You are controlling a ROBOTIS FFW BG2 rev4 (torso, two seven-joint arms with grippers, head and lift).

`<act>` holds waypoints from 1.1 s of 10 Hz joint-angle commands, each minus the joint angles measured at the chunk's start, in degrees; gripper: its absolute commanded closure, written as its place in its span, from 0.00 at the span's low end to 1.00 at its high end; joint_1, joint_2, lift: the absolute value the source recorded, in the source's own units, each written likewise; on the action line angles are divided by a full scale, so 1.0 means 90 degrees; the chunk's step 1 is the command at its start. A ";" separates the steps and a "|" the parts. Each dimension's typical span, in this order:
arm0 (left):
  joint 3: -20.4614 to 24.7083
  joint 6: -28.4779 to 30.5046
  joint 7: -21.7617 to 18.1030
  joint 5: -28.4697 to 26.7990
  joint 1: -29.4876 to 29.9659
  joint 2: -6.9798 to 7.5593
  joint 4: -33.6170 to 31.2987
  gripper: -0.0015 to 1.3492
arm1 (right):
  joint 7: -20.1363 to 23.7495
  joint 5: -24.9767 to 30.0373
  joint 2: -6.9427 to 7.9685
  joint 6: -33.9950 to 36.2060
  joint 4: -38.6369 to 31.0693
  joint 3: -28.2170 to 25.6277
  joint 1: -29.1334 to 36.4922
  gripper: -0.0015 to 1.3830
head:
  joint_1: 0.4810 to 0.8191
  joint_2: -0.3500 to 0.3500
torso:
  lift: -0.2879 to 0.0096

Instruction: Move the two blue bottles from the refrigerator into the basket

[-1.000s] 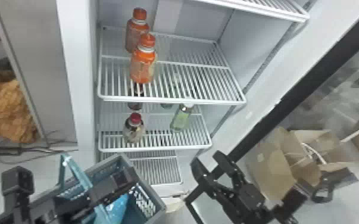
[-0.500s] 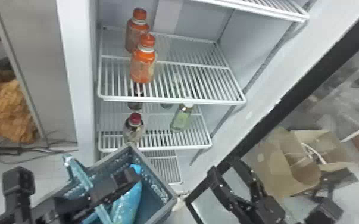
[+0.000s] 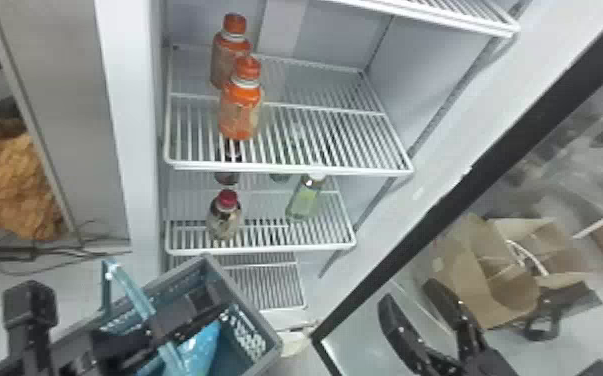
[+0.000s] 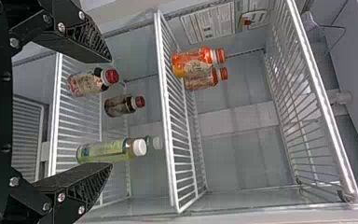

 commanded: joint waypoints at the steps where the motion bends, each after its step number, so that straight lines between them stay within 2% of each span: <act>1: 0.0005 0.0001 0.0000 0.0000 -0.0002 -0.0005 0.0002 0.89 | 0.0000 0.0036 0.0059 -0.0066 -0.0046 -0.0073 0.0097 0.20 | 0.63 0.00 | 0.93; 3: 0.0005 0.0001 0.0000 0.0012 -0.0002 -0.0005 0.0002 0.89 | -0.0010 0.0048 0.0108 -0.0144 -0.0078 -0.0124 0.0160 0.20 | 0.63 0.00 | 0.93; 11: 0.0005 0.0017 0.0000 -0.0013 -0.0002 -0.0005 0.0018 0.89 | -0.0019 0.0023 0.0108 -0.0144 0.0032 -0.0137 0.0144 0.20 | 0.63 0.00 | 0.93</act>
